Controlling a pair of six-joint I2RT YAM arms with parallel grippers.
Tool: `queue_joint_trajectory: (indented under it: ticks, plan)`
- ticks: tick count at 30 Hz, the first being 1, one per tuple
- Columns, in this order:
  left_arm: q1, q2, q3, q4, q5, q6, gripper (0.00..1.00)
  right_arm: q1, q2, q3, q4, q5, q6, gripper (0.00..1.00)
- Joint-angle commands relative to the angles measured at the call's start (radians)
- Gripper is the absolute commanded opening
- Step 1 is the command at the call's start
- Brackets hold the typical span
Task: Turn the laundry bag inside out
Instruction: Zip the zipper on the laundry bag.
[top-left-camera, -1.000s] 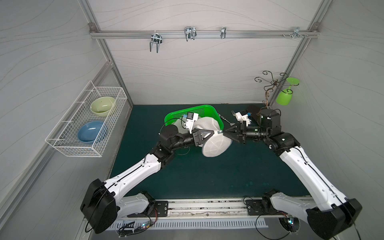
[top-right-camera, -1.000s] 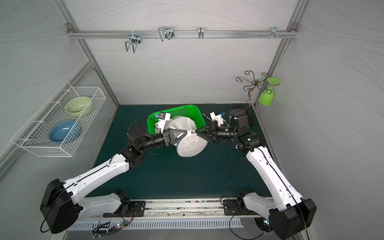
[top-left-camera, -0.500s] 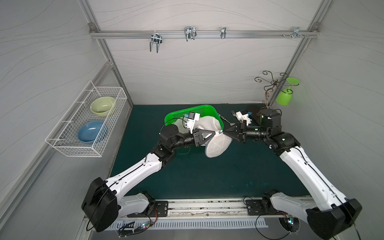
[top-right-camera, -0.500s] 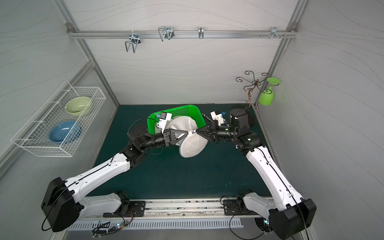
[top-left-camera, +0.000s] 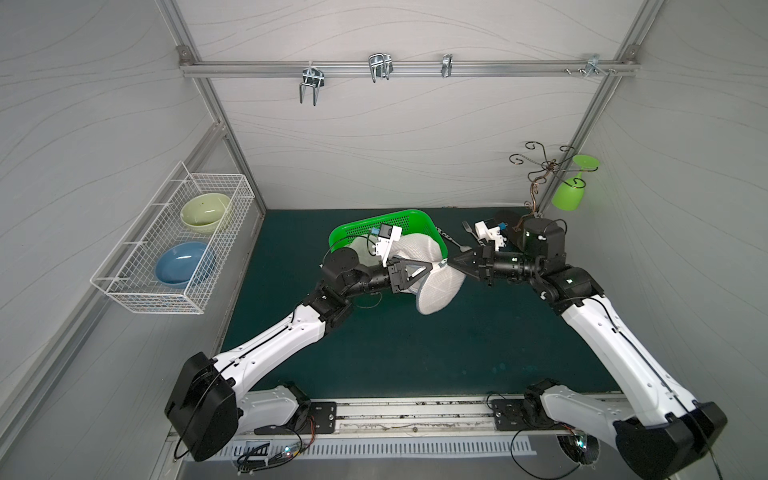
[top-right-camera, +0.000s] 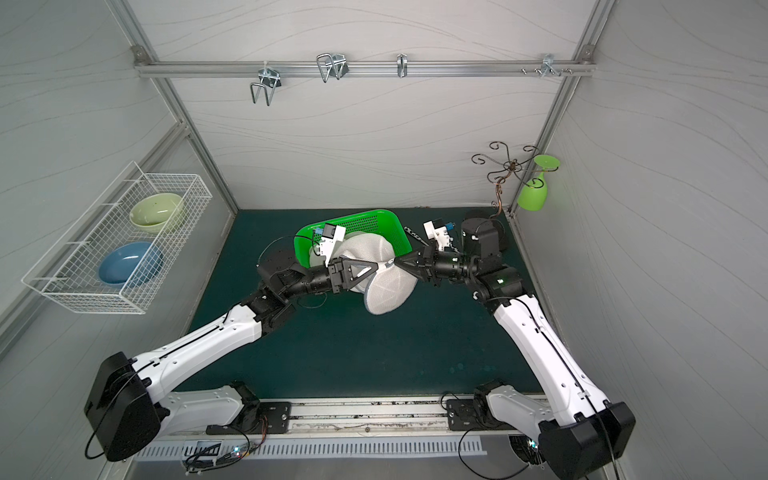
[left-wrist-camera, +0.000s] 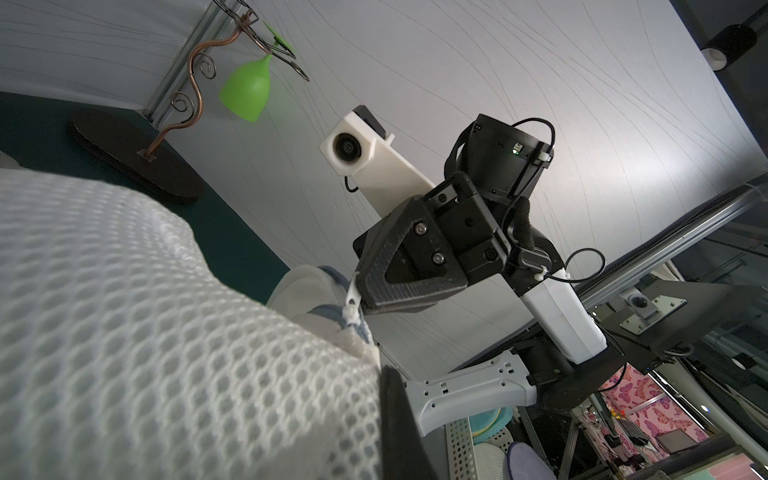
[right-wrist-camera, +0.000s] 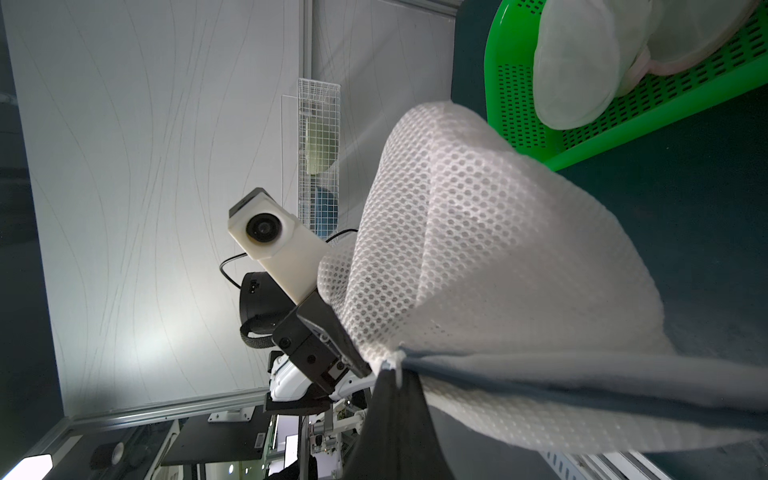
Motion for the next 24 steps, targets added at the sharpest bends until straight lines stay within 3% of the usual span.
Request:
queue_joint_trajectory:
  ticks: [1, 10, 21, 24]
  plan:
    - [-0.005, 0.001, 0.053, 0.044, 0.016, 0.026, 0.0, -0.012, -0.025, -0.012, 0.003, 0.027, -0.012, 0.0]
    - [-0.005, -0.055, 0.026, -0.024, -0.092, 0.114, 0.0, -0.094, -0.069, -0.078, -0.027, 0.047, -0.001, 0.0]
    - [-0.003, -0.087, -0.01, 0.003, -0.156, 0.123, 0.0, -0.167, -0.099, -0.124, -0.155, 0.124, -0.052, 0.0]
    - [-0.003, -0.1, -0.032, 0.009, -0.187, 0.11, 0.0, -0.164, -0.103, -0.162, -0.147, 0.16, 0.001, 0.0]
